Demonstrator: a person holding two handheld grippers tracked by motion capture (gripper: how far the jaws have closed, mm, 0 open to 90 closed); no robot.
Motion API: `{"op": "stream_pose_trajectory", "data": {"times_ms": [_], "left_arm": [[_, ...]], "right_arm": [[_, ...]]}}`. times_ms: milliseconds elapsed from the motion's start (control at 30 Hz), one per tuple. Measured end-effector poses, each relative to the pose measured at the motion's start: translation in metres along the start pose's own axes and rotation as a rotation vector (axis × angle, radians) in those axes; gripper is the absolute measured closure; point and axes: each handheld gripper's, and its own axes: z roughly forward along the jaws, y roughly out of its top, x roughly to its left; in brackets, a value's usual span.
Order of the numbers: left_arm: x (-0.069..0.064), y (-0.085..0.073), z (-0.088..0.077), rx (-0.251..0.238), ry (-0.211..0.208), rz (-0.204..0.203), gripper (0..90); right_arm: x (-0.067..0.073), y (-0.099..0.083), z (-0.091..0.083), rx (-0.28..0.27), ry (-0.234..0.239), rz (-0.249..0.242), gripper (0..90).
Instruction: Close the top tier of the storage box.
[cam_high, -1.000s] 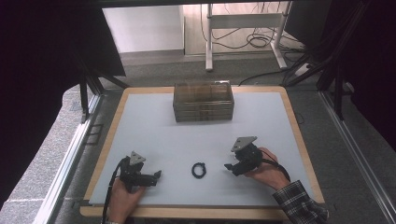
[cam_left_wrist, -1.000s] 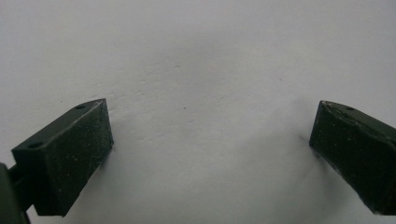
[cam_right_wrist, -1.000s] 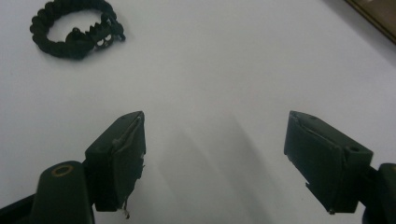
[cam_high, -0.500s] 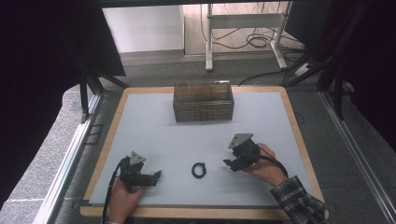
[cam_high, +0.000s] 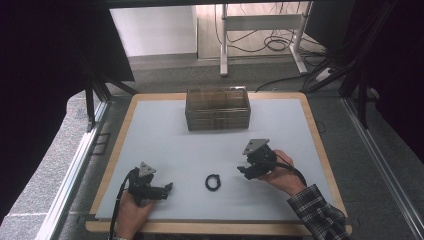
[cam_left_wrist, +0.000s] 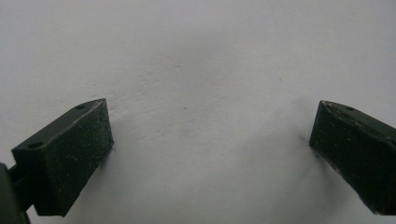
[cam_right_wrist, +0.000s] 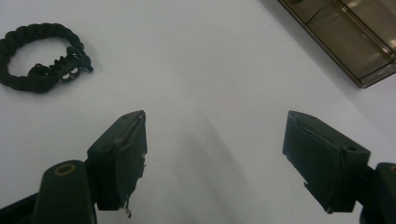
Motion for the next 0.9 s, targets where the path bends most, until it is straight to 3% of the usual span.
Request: {"op": "stream_pose_trajectory", "data": {"times_ms": [733,900], "left_arm": [[0.000,0.000,0.000,0.000,0.000,0.003,0.0],[0.000,0.000,0.000,0.000,0.000,0.003,0.0]], "right_arm": [[0.004,0.015,0.009,0.024,-0.096,-0.111,27.4],[0.005,0.018,0.012,0.029,-0.125,-0.155,28.3]]}}
